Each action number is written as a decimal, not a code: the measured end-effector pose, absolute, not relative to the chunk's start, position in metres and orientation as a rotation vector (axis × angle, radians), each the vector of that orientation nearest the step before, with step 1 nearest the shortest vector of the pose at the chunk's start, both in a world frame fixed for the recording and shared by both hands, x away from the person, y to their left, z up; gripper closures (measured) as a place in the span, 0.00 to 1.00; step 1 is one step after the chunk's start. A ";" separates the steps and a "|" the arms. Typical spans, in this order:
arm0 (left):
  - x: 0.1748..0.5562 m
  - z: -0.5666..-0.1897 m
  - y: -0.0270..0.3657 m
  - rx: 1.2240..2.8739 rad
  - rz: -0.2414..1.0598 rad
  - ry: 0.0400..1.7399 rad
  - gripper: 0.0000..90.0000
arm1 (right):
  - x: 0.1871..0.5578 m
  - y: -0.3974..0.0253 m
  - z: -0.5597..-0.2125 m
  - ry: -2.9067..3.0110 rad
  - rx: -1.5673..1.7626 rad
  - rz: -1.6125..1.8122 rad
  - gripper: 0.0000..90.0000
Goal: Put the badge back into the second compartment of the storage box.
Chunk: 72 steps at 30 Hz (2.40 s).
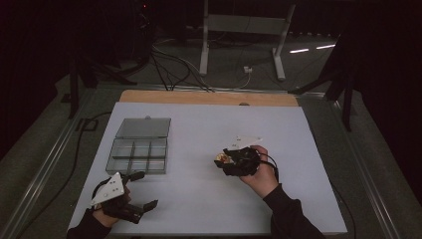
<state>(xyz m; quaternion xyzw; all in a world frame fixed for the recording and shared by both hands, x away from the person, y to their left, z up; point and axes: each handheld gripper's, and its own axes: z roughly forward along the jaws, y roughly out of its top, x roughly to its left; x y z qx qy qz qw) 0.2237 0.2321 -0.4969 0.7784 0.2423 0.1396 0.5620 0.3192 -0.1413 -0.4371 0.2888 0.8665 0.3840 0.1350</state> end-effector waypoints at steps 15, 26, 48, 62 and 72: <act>0.224 -0.497 0.232 1.833 0.327 0.568 0.00 | 0.336 -0.092 -0.424 2.535 0.740 1.173 0.53; 0.223 -0.497 0.233 1.830 0.323 0.565 0.00 | 0.345 -0.062 -0.418 2.553 0.684 1.193 0.53; 0.223 -0.496 0.233 1.824 0.319 0.560 0.01 | 0.366 -0.002 -0.418 2.585 0.646 1.239 0.53; 0.222 -0.496 0.232 1.817 0.308 0.561 0.01 | 0.380 0.036 -0.427 2.612 0.655 1.265 0.53; 0.223 -0.497 0.233 1.817 0.304 0.559 0.00 | 0.390 0.062 -0.439 2.635 0.652 1.251 0.53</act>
